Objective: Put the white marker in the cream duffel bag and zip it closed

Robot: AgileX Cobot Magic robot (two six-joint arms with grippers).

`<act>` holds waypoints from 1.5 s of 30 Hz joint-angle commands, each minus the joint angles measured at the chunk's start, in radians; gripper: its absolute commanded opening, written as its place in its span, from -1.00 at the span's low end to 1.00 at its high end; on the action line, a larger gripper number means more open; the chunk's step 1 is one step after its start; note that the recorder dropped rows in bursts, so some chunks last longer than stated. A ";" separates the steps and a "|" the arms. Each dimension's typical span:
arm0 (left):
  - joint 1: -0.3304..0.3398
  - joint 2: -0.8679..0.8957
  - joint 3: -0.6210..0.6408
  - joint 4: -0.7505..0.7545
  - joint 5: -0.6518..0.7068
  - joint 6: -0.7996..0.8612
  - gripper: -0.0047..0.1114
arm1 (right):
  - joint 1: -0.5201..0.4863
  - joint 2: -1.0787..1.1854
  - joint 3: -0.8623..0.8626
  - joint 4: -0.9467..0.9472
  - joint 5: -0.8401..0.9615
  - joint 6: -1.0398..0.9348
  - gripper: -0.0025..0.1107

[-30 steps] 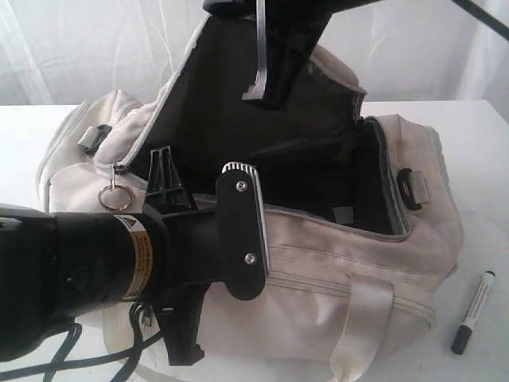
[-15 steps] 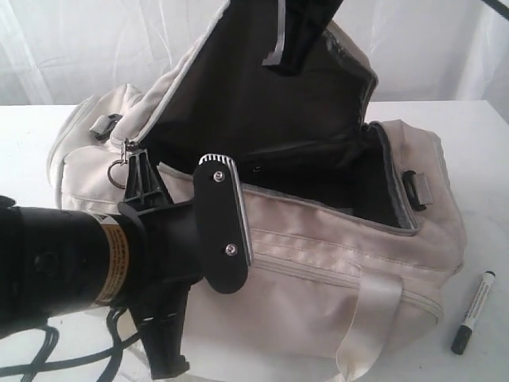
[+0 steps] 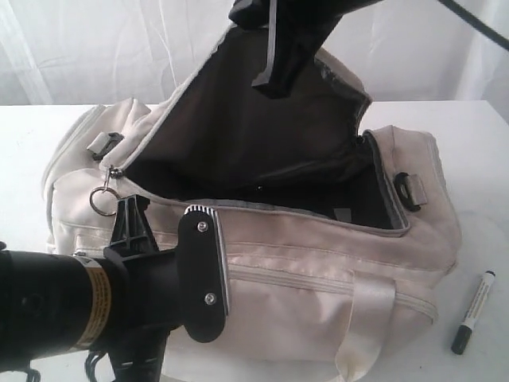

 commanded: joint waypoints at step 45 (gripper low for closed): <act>0.002 0.083 -0.064 0.198 0.010 0.043 0.06 | 0.041 0.031 0.031 0.310 0.220 -0.175 -0.96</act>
